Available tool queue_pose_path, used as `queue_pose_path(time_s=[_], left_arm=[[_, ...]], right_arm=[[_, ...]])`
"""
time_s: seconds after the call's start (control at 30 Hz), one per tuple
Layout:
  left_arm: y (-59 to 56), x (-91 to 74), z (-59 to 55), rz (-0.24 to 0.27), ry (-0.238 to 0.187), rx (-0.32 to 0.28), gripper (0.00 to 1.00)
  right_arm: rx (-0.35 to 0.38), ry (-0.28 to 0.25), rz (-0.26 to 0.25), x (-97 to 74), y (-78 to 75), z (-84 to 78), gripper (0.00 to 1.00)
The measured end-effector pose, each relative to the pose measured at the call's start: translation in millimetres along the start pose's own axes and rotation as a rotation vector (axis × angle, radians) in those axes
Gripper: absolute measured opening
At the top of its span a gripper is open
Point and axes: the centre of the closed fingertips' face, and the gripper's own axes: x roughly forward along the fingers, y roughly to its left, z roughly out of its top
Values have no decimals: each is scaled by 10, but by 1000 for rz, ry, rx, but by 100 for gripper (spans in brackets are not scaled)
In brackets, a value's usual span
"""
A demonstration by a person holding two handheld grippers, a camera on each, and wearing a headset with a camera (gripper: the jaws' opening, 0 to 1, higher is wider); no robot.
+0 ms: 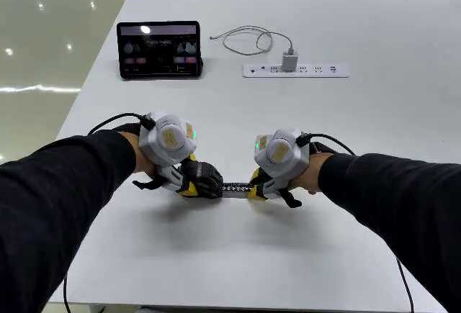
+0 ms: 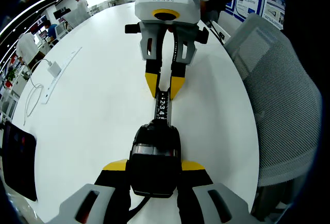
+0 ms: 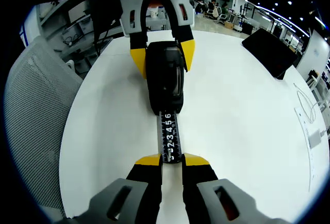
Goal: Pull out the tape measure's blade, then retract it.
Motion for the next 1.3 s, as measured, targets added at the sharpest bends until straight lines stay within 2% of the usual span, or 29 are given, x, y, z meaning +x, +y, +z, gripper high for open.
queue_pose_path(time_s=[0.57,1.0,1.3], left_arm=[[3,-1,15,23,-21,-19,30],[14,2,11,39,-25,-36,30],[19,7,7,29,-25,-21,30]], right_arm=[[26,19,-8,-119,-20,-172,9],[9,36,-12,-186,-53,-288,9],[15,41,-7,-248,-55,-380,9]])
